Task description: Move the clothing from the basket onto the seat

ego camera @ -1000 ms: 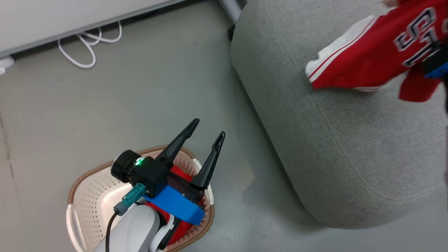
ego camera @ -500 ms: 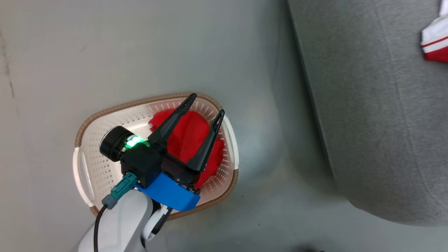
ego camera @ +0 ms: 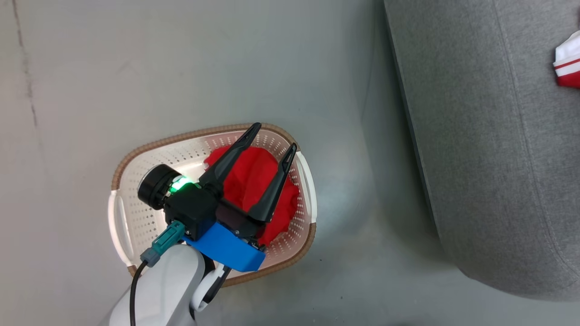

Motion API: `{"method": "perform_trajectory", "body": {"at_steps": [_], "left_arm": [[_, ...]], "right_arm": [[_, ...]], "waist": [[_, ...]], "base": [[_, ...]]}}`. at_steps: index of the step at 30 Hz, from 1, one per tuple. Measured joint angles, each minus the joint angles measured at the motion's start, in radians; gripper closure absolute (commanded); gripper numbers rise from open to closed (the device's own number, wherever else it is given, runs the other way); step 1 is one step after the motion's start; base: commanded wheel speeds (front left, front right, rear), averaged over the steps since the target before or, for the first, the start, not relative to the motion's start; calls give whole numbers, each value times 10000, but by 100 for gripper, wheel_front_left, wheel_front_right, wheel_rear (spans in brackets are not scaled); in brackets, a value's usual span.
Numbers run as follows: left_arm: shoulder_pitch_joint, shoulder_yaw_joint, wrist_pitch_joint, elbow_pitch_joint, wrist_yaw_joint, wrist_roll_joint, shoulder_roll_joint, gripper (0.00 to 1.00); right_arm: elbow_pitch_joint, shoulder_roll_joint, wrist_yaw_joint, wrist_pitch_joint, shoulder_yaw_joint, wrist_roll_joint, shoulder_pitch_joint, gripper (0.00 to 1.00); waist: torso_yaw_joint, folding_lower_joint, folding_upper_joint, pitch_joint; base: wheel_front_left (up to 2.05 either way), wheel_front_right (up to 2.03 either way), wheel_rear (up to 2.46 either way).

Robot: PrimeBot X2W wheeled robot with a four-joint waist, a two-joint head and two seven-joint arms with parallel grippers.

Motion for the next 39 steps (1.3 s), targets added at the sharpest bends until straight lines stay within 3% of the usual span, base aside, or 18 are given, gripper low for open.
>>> {"method": "perform_trajectory", "body": {"at_steps": [12,19,24,30,39], "left_arm": [[843,79,0,575,0,-508,-387,0],[2182,669,0,951,0,-780,-892,0],[3057,1331,-2,1072,0,-775,-1168,0],[3981,2173,-2,1170,0,-508,-1407,0],[4539,3691,0,1127,0,59,-1563,0]], "right_arm": [[690,23,0,-82,263,-523,937,0],[552,332,0,-94,1193,-698,2342,0],[-602,1104,0,-196,2023,-368,3604,0],[-2847,2011,0,-75,2920,186,5675,0],[-5588,2876,0,608,3852,186,7889,0]], "waist": [[178,-1,0,-1853],[219,-3,1,-3847],[246,-4,1,-5070],[337,-6,1,-6265],[991,-4,1,-6771]], "base": [[0,0,0],[0,0,0],[0,0,0],[0,0,0],[0,0,0]]}}
